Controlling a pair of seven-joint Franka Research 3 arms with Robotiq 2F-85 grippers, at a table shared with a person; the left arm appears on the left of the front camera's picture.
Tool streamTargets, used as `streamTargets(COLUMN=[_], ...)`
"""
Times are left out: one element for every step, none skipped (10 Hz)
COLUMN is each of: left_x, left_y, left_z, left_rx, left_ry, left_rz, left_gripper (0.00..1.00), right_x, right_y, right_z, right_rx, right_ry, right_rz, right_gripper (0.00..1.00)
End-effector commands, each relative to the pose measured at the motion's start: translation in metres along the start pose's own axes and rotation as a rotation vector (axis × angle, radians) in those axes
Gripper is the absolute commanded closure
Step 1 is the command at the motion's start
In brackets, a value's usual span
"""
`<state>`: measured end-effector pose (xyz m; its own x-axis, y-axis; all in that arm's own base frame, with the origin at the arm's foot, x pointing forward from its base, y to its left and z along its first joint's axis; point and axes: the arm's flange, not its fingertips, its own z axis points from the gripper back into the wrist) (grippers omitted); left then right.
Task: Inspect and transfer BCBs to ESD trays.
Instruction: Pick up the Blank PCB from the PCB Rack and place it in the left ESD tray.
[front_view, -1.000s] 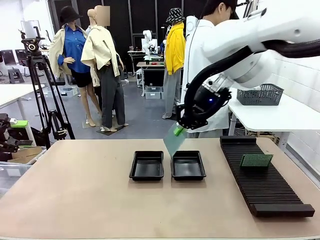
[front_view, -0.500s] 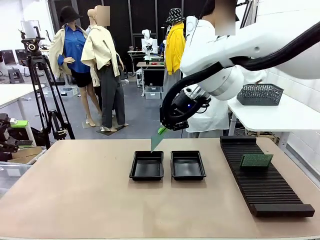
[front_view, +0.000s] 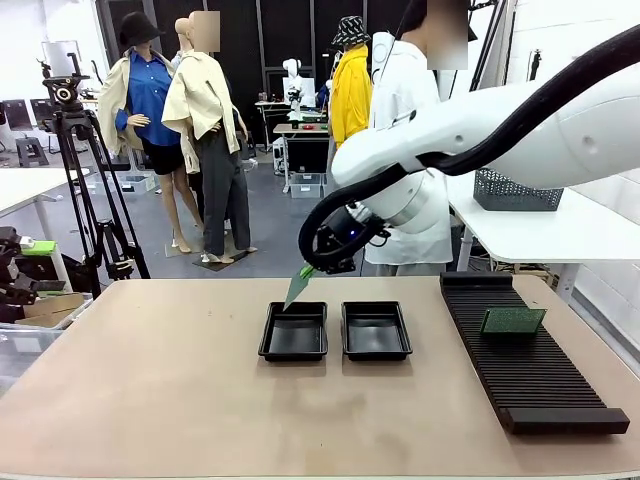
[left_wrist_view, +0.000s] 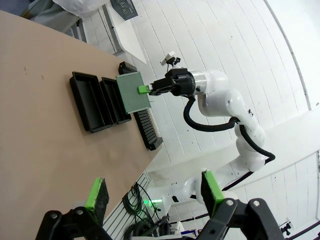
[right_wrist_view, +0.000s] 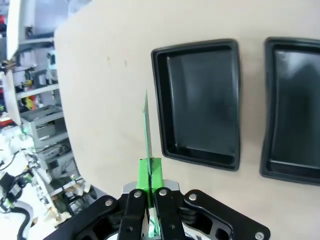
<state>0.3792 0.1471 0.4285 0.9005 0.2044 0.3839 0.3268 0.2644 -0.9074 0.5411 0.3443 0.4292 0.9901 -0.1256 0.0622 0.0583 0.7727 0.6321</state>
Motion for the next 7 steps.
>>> streamTargets(left_x=[0.000,0.000,0.000,0.000,0.000,0.000,0.000], left_y=[-0.002,-0.002,-0.002,-0.002,-0.002,-0.002,-0.002], left_z=[0.001,0.001,0.001,0.001,0.001,0.001,0.001], left_rx=[-0.001,-0.001,-0.001,-0.001,-0.001,-0.001,-0.001], left_ry=[-0.008,-0.008,-0.008,-0.008,-0.008,-0.008,-0.008], left_rz=[0.011,0.011,0.011,0.011,0.011,0.011,0.011], left_gripper=[0.02,0.02,0.02,0.02,0.02,0.02,0.02], right_x=[0.007,0.007,0.009,0.012,0.015,0.017,0.018], right_y=[0.009,0.008,0.006,0.003,-0.002,-0.003,-0.005], right_z=[-0.015,-0.020,-0.028,-0.037,-0.047,-0.053,-0.061], right_rx=[0.019,0.016,0.012,-0.001,-0.014,-0.027,-0.048], right_ry=[-0.010,-0.018,-0.002,0.017,0.035,0.030,0.029], right_rz=[-0.027,-0.030,-0.034,-0.040,-0.052,-0.052,-0.051], right_gripper=[1.00,1.00,1.00,1.00,1.00,1.00,1.00])
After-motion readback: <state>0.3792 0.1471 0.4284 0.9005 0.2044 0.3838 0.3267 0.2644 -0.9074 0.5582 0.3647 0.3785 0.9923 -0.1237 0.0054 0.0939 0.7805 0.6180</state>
